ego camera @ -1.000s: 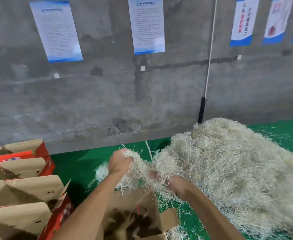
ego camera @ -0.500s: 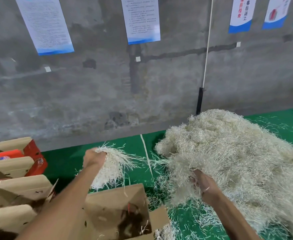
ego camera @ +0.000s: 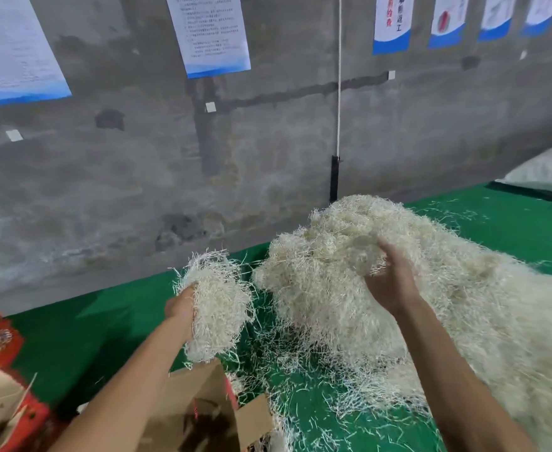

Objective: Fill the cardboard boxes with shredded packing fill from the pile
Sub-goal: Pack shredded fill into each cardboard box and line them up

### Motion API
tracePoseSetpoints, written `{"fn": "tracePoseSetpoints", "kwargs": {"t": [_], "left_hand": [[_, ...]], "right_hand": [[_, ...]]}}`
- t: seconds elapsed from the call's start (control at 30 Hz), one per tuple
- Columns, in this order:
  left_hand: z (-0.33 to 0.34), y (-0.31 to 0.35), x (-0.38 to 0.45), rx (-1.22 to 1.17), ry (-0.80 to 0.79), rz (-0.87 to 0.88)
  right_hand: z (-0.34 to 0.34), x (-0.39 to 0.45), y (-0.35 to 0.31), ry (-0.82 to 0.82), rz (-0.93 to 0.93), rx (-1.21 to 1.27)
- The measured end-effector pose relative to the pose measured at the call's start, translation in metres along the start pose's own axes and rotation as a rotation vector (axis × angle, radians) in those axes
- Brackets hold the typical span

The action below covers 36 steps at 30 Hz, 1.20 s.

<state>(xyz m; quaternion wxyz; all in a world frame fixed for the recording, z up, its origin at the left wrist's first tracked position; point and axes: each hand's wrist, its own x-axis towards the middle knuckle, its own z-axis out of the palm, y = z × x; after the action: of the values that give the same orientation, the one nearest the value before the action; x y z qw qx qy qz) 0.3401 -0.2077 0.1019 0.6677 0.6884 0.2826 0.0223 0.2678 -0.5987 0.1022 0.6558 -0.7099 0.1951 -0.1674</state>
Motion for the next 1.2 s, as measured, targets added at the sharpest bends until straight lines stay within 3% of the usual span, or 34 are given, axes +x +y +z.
{"fn": "tracePoseSetpoints", "kwargs": {"t": [0.07,0.2,0.27,0.4,0.57,0.67,0.77,0.83,0.9,0.97,1.1,1.2], "left_hand": [[0.01,-0.009,-0.004,-0.017,-0.024,-0.047],[0.025,-0.027,-0.006,-0.028,-0.045,-0.1],[0.028,-0.036,-0.006,-0.021,-0.03,-0.116],[0.039,-0.045,-0.012,0.059,-0.041,-0.114],[0.072,-0.049,-0.035,0.279,-0.14,0.09],[0.089,-0.043,-0.044,0.331,-0.194,0.179],[0.094,-0.037,-0.052,0.33,-0.211,0.181],[0.091,-0.033,-0.051,0.317,-0.255,0.151],[0.085,-0.025,-0.046,0.271,-0.299,0.119],[0.077,-0.02,-0.044,0.206,-0.34,0.068],[0.063,-0.015,-0.05,0.107,-0.446,0.105],[0.055,-0.018,-0.06,0.12,-0.42,0.095]], "right_hand": [[-0.02,0.012,0.007,0.038,0.04,0.085],[-0.037,0.003,0.054,0.219,0.452,0.288],[-0.036,-0.006,0.079,0.266,0.569,0.339],[-0.023,-0.028,0.104,0.231,0.535,0.223],[-0.008,-0.042,0.1,0.105,0.394,0.192],[-0.004,-0.046,0.09,0.005,0.292,-0.151],[-0.002,-0.053,0.082,-0.074,0.135,-0.917],[0.006,-0.057,0.071,-0.046,0.018,-1.082],[0.019,-0.057,0.065,-0.146,-0.118,-0.864],[0.035,-0.064,0.056,-0.346,-0.181,-0.518],[0.072,-0.091,0.04,-0.509,-0.027,-0.048],[0.097,-0.11,0.033,-0.585,0.074,-0.087]]}}
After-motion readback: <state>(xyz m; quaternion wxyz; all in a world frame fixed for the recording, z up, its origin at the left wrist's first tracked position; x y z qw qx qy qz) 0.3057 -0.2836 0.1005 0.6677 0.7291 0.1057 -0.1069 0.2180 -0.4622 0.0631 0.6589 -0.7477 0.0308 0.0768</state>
